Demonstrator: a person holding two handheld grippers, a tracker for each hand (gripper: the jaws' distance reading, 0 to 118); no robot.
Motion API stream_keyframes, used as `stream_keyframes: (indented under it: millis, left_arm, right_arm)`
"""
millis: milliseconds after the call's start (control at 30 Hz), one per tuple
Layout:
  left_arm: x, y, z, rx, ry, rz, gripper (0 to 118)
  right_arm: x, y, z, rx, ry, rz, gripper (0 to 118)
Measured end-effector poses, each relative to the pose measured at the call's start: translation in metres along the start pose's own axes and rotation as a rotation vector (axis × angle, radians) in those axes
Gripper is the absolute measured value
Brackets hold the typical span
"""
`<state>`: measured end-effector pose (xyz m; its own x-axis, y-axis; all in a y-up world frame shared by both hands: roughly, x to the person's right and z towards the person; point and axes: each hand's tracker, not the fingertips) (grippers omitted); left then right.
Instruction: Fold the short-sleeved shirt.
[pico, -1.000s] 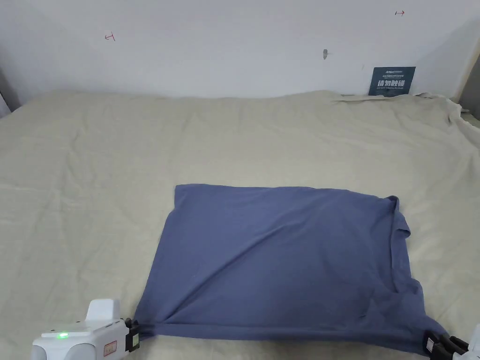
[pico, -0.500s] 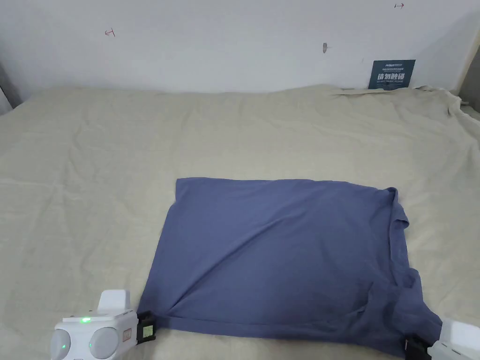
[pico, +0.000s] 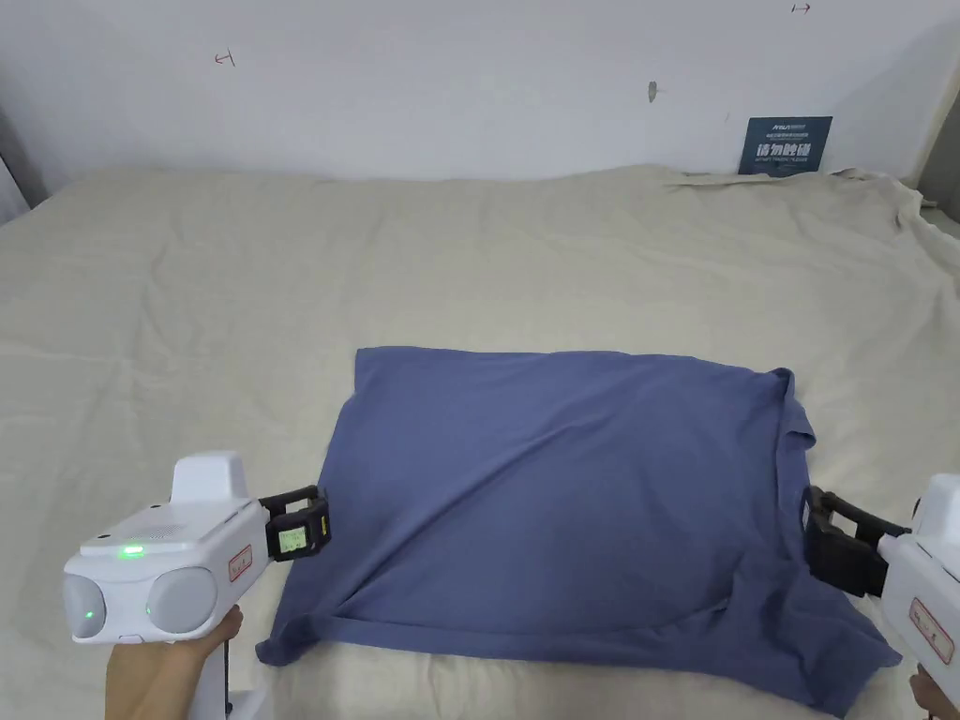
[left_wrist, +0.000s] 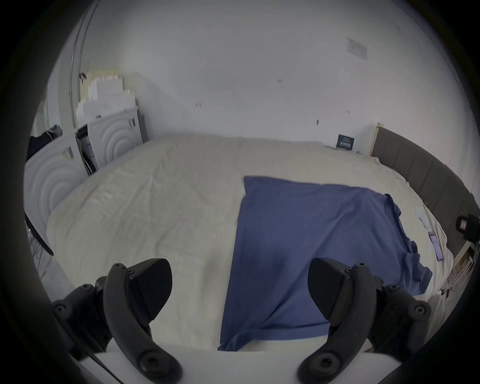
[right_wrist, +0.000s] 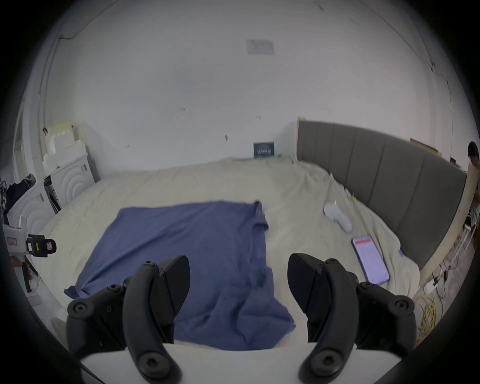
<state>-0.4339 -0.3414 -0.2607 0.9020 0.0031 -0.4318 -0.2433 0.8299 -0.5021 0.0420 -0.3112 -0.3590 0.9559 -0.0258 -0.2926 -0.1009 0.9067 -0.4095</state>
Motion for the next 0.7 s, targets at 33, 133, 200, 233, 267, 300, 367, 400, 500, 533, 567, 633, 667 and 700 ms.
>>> stream_keyframes:
  millis: [33, 133, 200, 233, 267, 300, 367, 400, 500, 533, 567, 633, 667, 700]
  left_arm:
    - [0.004, 0.0, 0.002, 0.017, -0.002, -0.012, 107]
    - [0.008, -0.002, 0.011, 0.075, -0.032, -0.025, 57]
    - [0.011, -0.006, 0.014, 0.084, -0.056, -0.025, 3]
    - [0.011, -0.006, 0.015, 0.076, -0.073, -0.021, 0]
    - [0.01, -0.007, 0.016, 0.069, -0.087, -0.008, 0]
    - [0.009, -0.008, 0.017, 0.064, -0.104, 0.002, 0]
    - [0.008, -0.01, 0.016, 0.042, -0.102, 0.008, 0]
    - [0.008, -0.012, 0.016, 0.037, -0.096, 0.003, 0]
    - [0.005, -0.02, 0.012, -0.024, -0.071, -0.019, 0]
    - [0.003, -0.024, 0.01, -0.055, -0.072, -0.021, 0]
    - [-0.001, -0.029, 0.006, -0.078, -0.067, -0.018, 0]
    - [-0.006, -0.036, -0.001, -0.166, -0.069, -0.005, 0]
    - [-0.009, -0.041, -0.004, -0.199, -0.069, 0.014, 0]
    - [-0.008, -0.044, -0.004, -0.236, -0.067, 0.029, 6]
  right_arm:
    - [-0.003, 0.002, 0.002, 0.014, -0.004, 0.007, 79]
    - [-0.011, 0.005, 0.008, 0.056, -0.024, 0.041, 54]
    - [-0.016, 0.006, 0.013, 0.084, -0.031, 0.043, 0]
    - [-0.013, 0.005, 0.011, 0.093, -0.036, 0.046, 0]
    - [-0.014, 0.005, 0.012, 0.103, -0.036, 0.046, 0]
    - [-0.015, 0.006, 0.013, 0.114, -0.027, 0.044, 0]
    - [-0.02, 0.01, 0.016, 0.117, -0.025, 0.047, 0]
    - [-0.021, 0.01, 0.016, 0.119, -0.027, 0.047, 0]
    - [-0.015, 0.009, 0.014, 0.12, -0.022, 0.039, 0]
    - [-0.014, 0.009, 0.013, 0.119, -0.021, 0.034, 0]
    - [-0.013, 0.008, 0.013, 0.117, -0.02, 0.029, 0]
    - [-0.011, 0.006, 0.013, 0.112, -0.022, 0.023, 0]
    - [-0.01, 0.005, 0.012, 0.108, -0.023, 0.02, 0]
    - [-0.009, 0.004, 0.012, 0.104, -0.024, 0.019, 0]
